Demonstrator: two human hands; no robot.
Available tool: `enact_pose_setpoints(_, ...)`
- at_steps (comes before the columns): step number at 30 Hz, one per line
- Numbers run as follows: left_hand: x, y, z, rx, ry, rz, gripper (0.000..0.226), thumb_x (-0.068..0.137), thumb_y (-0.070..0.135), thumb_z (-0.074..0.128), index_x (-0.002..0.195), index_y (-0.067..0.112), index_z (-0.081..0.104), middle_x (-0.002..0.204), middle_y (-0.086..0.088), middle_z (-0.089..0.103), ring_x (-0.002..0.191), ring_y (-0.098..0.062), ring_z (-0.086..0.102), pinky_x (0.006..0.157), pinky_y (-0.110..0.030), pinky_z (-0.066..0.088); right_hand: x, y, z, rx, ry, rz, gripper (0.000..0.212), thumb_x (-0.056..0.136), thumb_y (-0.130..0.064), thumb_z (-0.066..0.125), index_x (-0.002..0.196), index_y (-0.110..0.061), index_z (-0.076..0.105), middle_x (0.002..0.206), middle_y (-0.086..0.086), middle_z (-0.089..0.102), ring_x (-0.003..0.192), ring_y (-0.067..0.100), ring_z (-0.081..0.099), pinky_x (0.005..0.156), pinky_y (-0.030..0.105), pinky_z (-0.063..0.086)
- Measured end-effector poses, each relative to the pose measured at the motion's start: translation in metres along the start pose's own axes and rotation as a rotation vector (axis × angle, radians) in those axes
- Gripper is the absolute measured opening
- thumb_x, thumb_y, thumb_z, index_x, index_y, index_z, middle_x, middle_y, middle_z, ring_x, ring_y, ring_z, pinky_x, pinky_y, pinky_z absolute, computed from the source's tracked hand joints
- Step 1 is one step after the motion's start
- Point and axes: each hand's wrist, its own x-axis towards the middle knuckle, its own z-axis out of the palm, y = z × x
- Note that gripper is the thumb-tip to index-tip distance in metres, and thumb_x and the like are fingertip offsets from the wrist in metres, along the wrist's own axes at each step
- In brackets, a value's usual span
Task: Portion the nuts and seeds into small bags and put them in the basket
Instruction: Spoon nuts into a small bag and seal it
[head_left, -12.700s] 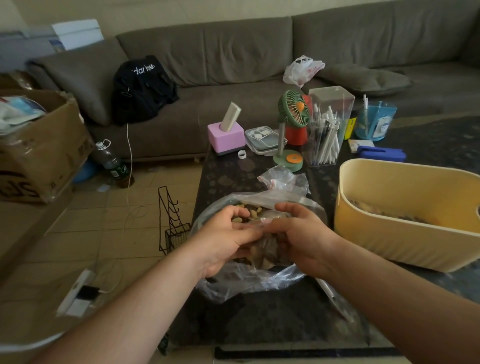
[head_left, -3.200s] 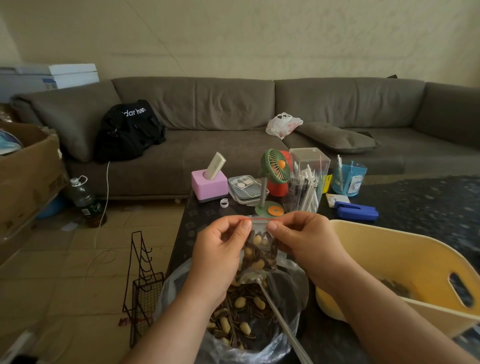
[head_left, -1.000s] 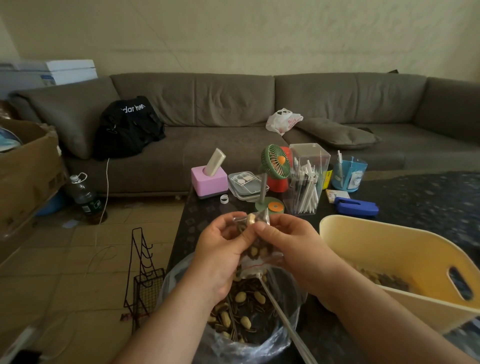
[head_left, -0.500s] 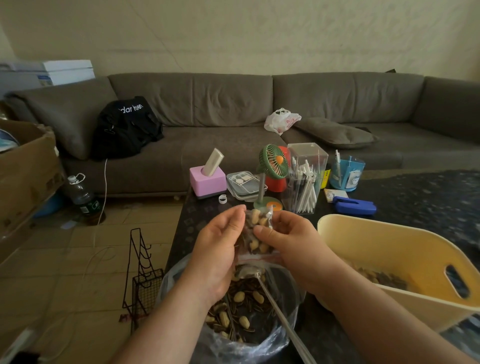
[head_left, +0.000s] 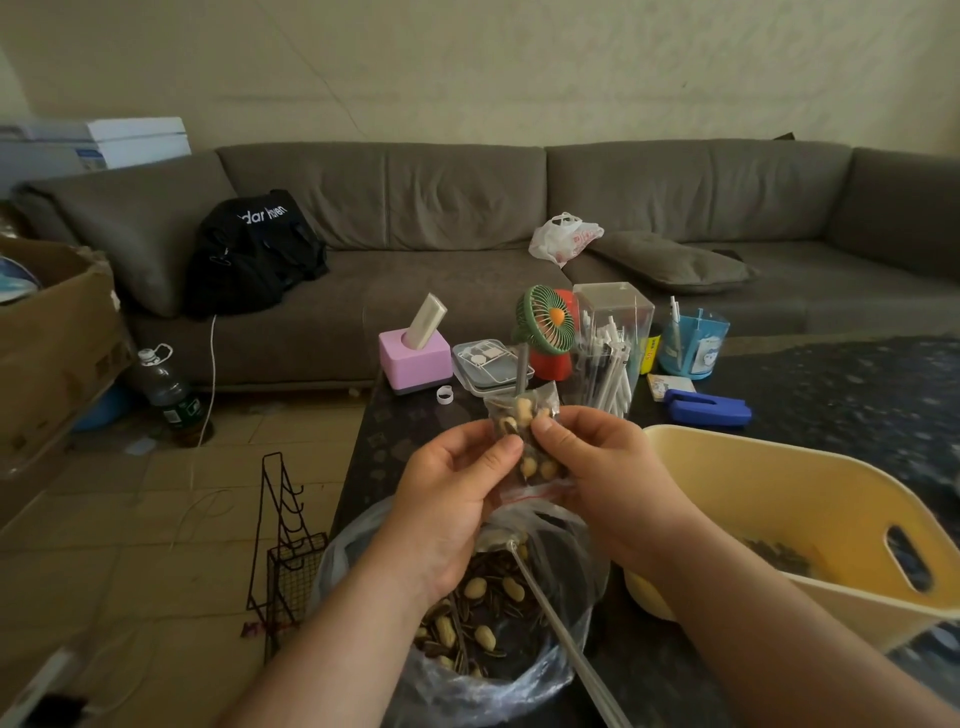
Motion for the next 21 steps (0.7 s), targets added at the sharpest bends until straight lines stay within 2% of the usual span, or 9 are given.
enact_pose_setpoints(2, -0.003, 0.001, 0.004, 0.013, 0.019, 0.001, 0.043, 0.083, 0.019, 0.075, 0.125, 0.008, 0.073, 0.118, -0.016, 0.079, 0.112, -0.033, 0.076, 0.098, -0.051, 0.059, -0.005, -0.009, -0.002, -0.069, -0.038, -0.013, 0.018, 0.100, -0.016, 0.066, 0.108, -0.002, 0.074, 0.094, 0.019, 0.077, 0.084, 0.031, 0.077, 0.074, 0.036, 0.063)
enact_pose_setpoints(5, -0.003, 0.001, 0.011, 0.028, 0.019, -0.015, 0.040, 0.084, 0.025, 0.072, 0.122, 0.012, 0.074, 0.109, -0.008, 0.081, 0.099, -0.023, 0.077, 0.085, -0.038, 0.061, -0.010, -0.036, -0.017, -0.169, -0.025, -0.046, 0.017, 0.100, -0.018, 0.064, 0.111, -0.007, 0.073, 0.098, 0.014, 0.079, 0.091, 0.029, 0.078, 0.080, 0.040, 0.065)
enact_pose_setpoints(7, 0.002, 0.000, 0.019, 0.085, 0.024, -0.045, 0.033, 0.092, 0.030, 0.068, 0.121, 0.016, 0.074, 0.103, -0.006, 0.078, 0.093, -0.020, 0.074, 0.081, -0.035, 0.061, -0.006, -0.057, -0.043, -0.107, 0.076, -0.058, 0.018, 0.100, -0.019, 0.064, 0.113, -0.008, 0.071, 0.102, 0.014, 0.078, 0.092, 0.028, 0.079, 0.080, 0.040, 0.065)
enact_pose_setpoints(10, 0.011, -0.010, 0.039, 0.309, -0.007, -0.129, 0.024, 0.104, 0.024, 0.064, 0.127, 0.019, 0.071, 0.110, -0.009, 0.072, 0.092, -0.020, 0.070, 0.077, -0.032, 0.063, -0.003, -0.082, -0.089, -0.098, 0.293, -0.123, 0.019, 0.099, -0.023, 0.069, 0.115, -0.012, 0.071, 0.103, 0.010, 0.079, 0.092, 0.025, 0.080, 0.083, 0.042, 0.064)
enact_pose_setpoints(14, 0.026, -0.036, 0.068, 0.620, -0.116, -0.195, 0.046, 0.101, 0.034, 0.072, 0.145, 0.026, 0.061, 0.110, -0.007, 0.071, 0.084, -0.018, 0.075, 0.069, -0.030, 0.062, -0.007, -0.082, -0.134, -0.415, 0.419, -0.128, 0.013, 0.099, -0.024, 0.070, 0.112, -0.022, 0.073, 0.099, 0.001, 0.078, 0.085, 0.016, 0.078, 0.077, 0.037, 0.065)
enact_pose_setpoints(16, 0.030, -0.045, 0.078, 0.695, -0.189, -0.192, 0.055, 0.098, 0.030, 0.076, 0.149, 0.030, 0.056, 0.099, -0.005, 0.075, 0.080, -0.018, 0.078, 0.067, -0.030, 0.062, -0.006, -0.073, -0.151, -0.704, 0.396, -0.105, 0.009, 0.098, -0.026, 0.072, 0.106, -0.026, 0.075, 0.094, -0.001, 0.076, 0.086, 0.018, 0.075, 0.081, 0.042, 0.064)
enact_pose_setpoints(18, 0.030, -0.054, 0.084, 0.678, -0.231, -0.180, 0.061, 0.098, 0.015, 0.075, 0.152, 0.029, 0.052, 0.086, -0.001, 0.076, 0.074, -0.018, 0.077, 0.064, -0.032, 0.063, -0.006, -0.064, -0.164, -1.012, 0.284, -0.024, 0.011, 0.096, -0.030, 0.073, 0.107, -0.031, 0.074, 0.093, -0.005, 0.073, 0.085, 0.014, 0.071, 0.077, 0.034, 0.060)
enact_pose_setpoints(20, 0.027, -0.060, 0.084, 0.699, -0.208, -0.129, 0.067, 0.095, 0.006, 0.074, 0.153, 0.029, 0.052, 0.089, -0.006, 0.074, 0.075, -0.023, 0.077, 0.066, -0.037, 0.066, -0.009, -0.062, -0.174, -1.260, 0.119, 0.083, 0.018, 0.097, -0.033, 0.072, 0.115, -0.034, 0.072, 0.098, -0.011, 0.070, 0.089, 0.007, 0.067, 0.076, 0.025, 0.052)
enact_pose_setpoints(21, 0.025, -0.063, 0.083, 0.728, -0.181, -0.093, 0.070, 0.093, 0.005, 0.074, 0.154, 0.031, 0.052, 0.092, -0.009, 0.071, 0.078, -0.026, 0.077, 0.066, -0.039, 0.066, -0.011, -0.062, -0.179, -1.328, 0.056, 0.127, 0.021, 0.098, -0.033, 0.071, 0.118, -0.035, 0.071, 0.101, -0.013, 0.069, 0.092, 0.006, 0.066, 0.079, 0.025, 0.052)
